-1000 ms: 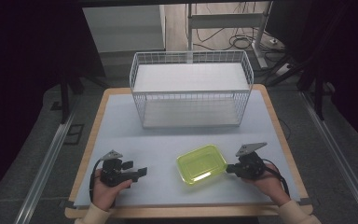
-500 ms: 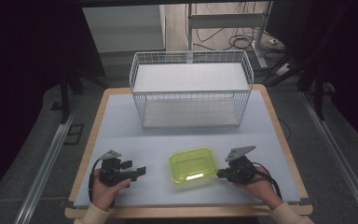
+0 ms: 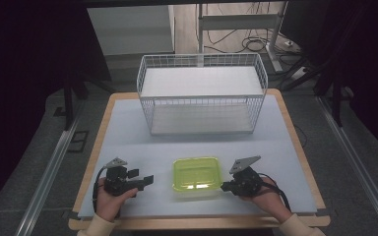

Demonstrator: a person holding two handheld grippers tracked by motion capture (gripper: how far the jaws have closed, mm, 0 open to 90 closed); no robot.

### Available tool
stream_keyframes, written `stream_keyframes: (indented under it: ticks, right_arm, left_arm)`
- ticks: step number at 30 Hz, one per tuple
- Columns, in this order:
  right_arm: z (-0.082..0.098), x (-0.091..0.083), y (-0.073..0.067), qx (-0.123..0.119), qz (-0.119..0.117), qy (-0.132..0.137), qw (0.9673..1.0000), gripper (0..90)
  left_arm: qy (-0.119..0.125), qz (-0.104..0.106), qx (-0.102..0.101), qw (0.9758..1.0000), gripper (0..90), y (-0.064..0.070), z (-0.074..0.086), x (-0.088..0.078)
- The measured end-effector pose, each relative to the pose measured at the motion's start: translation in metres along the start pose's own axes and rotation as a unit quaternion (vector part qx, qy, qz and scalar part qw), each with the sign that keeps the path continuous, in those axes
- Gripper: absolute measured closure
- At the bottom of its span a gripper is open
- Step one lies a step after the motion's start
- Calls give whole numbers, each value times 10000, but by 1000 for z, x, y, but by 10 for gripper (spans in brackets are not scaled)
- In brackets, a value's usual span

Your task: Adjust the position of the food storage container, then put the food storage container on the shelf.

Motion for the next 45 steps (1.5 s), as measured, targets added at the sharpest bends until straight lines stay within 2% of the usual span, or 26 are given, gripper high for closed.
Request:
stream_keyframes:
  ticks: [2, 9, 11, 12, 15, 17, 21, 22, 24, 27, 29, 32, 34, 36, 37, 38, 39, 40, 41, 45]
  right_arm:
    - [0, 0, -2, 23, -80, 21, 10000, 900]
    - [0, -2, 0, 24, -68, 59, 10000, 899]
    - [1, -11, 8, 168, 65, 166, 9997, 899]
    - [1, -11, 8, 168, 65, 166, 9997, 899]
    - [2, -21, 19, 436, 126, 382, 9982, 899]
    - [3, -26, 23, 626, 4, 477, 9969, 900]
    - [4, -29, 27, 779, -44, 605, 9951, 887]
    - [3, -30, 28, 902, -42, 721, 9933, 815]
    - [2, -30, 29, 963, -61, 763, 9924, 785]
    - [1, -33, 30, 1258, -163, 916, 9877, 675]
    - [0, -35, 32, 1489, -268, 1043, 9830, 610]
    - [-1, -37, 34, 1744, -496, 1173, 9764, 567]
    - [-1, -38, 34, 1792, -512, 1185, 9753, 541]
    - [-1, -37, 34, 1882, -585, 1205, 9730, 513]
    - [-3, -36, 33, 1982, -671, 1227, 9701, 487]
    - [-3, -35, 32, 2030, -706, 1243, 9687, 482]
    - [-3, -35, 32, 2030, -706, 1243, 9687, 482]
    - [-5, -34, 31, 2090, -755, 1253, 9669, 477]
    - [-5, -34, 31, 2090, -755, 1253, 9669, 477]
    - [-8, -32, 32, 2211, -780, 1285, 9636, 471]
  left_arm:
    - [-7, 4, -4, 10000, 222, 0, 0, 0]
    - [34, 7, -38, 10000, 222, 0, 0, 0]
    - [46, 3, -30, 10000, 222, 0, -1, -1]
    - [46, 4, -31, 10000, 222, 0, -1, -1]
    - [39, 12, -22, 10000, 222, 0, 0, -1]
    - [34, 20, -18, 10000, 222, 1, 0, -1]
    - [35, 62, 1, 10000, 220, 4, -1, -1]
    - [42, 90, -3, 10000, 221, 5, -1, -2]
    - [34, 195, -28, 9998, 225, 7, -2, -3]
    - [82, 450, -132, 9989, 264, 12, -4, -5]
    - [83, 677, -258, 9973, 269, 15, -6, -5]
    - [15, 982, -421, 9943, 295, 19, -6, -3]
    - [-13, 1157, -544, 9918, 305, 21, -6, -1]
    - [-37, 1227, -617, 9905, 320, 22, -6, 0]
    - [-64, 1275, -642, 9897, 331, 24, -7, 3]
    - [-64, 1275, -642, 9897, 337, 24, -7, 3]
    - [-85, 1303, -648, 9893, 337, 25, -7, 4]
    - [-111, 1334, -687, 9886, 347, 26, -7, 6]
    - [-135, 1366, -705, 9880, 347, 27, -8, 7]
    - [-222, 1433, -783, 9863, 363, 30, -10, 14]
Point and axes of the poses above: each handheld gripper's, and its own axes: x roughly forward along the jaws, z roughly out of its underside, y roughly to its right, the point moved 5 cm from there along x, roughly forward along the jaws, and after that the axes turned 1 degree about x, right-handed, at the moved point
